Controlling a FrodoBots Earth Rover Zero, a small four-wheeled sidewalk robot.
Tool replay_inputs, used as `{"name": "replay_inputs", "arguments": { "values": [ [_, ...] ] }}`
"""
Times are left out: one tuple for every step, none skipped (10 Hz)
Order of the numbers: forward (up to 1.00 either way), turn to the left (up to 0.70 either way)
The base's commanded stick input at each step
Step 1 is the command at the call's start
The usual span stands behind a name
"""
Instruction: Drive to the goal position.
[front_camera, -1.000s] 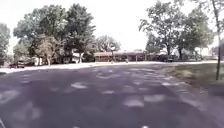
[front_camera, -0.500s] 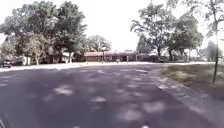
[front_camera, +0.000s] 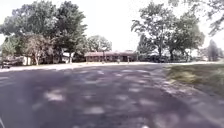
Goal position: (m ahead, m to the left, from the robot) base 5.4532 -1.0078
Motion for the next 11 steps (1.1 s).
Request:
{"name": "replay_inputs", "arguments": {
  "values": [
    [0.69,0.03],
    [0.69,0.03],
    [0.69,0.03],
    [0.69,0.03],
    [0.69,0.03],
    [0.69,0.03],
    [0.69,0.03],
    [0.69,0.03],
    [0.69,0.03],
    [0.69,0.03],
    [0.69,0.03]
  ]
}}
